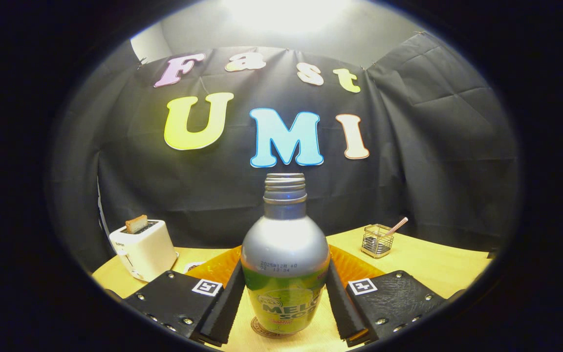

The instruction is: Take the bottle from table, then pour the juice into the cup, finally place the bottle on the coaster

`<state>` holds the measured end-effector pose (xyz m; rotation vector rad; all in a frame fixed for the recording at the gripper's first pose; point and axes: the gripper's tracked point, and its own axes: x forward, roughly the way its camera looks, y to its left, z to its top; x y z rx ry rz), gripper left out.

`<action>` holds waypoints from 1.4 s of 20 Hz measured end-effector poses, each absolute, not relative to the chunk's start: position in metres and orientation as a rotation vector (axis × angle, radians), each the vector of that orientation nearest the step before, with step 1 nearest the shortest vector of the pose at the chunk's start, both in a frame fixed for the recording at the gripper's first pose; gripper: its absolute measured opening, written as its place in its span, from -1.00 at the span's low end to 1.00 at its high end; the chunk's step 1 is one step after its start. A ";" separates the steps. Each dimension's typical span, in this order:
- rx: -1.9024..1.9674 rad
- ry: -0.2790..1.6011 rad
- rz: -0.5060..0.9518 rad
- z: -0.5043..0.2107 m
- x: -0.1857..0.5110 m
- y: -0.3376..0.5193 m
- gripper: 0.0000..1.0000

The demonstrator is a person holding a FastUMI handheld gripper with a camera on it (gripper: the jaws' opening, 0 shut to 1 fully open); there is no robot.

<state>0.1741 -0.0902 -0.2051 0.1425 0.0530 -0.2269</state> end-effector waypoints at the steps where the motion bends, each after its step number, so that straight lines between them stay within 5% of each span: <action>1: 0.143 0.053 -0.222 -0.211 0.177 -0.089 0.59; 28: 0.132 0.107 -0.176 -0.304 0.217 -0.067 0.59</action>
